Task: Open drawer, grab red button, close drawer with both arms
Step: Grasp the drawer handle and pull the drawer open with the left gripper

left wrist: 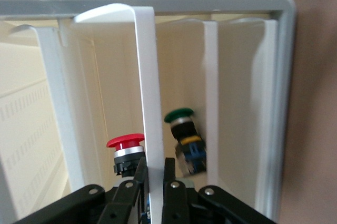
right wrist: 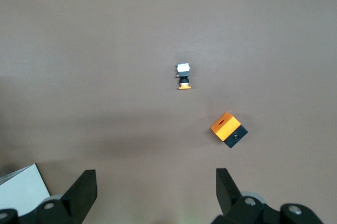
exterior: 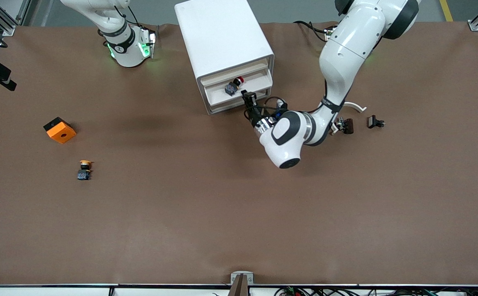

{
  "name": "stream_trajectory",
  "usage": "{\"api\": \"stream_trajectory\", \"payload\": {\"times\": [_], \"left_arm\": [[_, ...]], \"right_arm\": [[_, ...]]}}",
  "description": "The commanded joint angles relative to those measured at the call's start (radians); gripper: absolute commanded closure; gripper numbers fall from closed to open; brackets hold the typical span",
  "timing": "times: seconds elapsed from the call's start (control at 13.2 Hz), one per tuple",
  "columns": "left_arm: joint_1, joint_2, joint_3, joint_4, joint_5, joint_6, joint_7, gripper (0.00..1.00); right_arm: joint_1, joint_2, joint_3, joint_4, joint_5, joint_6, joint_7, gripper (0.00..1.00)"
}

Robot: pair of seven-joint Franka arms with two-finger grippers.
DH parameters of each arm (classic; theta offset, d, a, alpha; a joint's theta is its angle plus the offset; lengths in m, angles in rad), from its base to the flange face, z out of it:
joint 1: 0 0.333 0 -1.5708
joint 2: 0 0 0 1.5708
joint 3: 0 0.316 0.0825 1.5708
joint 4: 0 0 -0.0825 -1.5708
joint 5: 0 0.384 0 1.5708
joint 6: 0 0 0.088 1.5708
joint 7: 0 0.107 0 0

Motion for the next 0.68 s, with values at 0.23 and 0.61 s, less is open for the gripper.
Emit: {"api": "stream_trajectory", "payload": {"times": [0.23,0.61], "left_arm": [[0.0,0.009,0.084,0.08,0.003,0.02,0.022,1.0],[0.001,-0.002,0.106,0.101,0.003,0.043,0.027,0.01]], "right_arm": [[-0.003,0.082,0.001,0.031,-0.002,-0.012,0.006,0.0],[0.001,0.142,0.002,0.043,-0.017,-0.009,-0.002,0.0]]}}
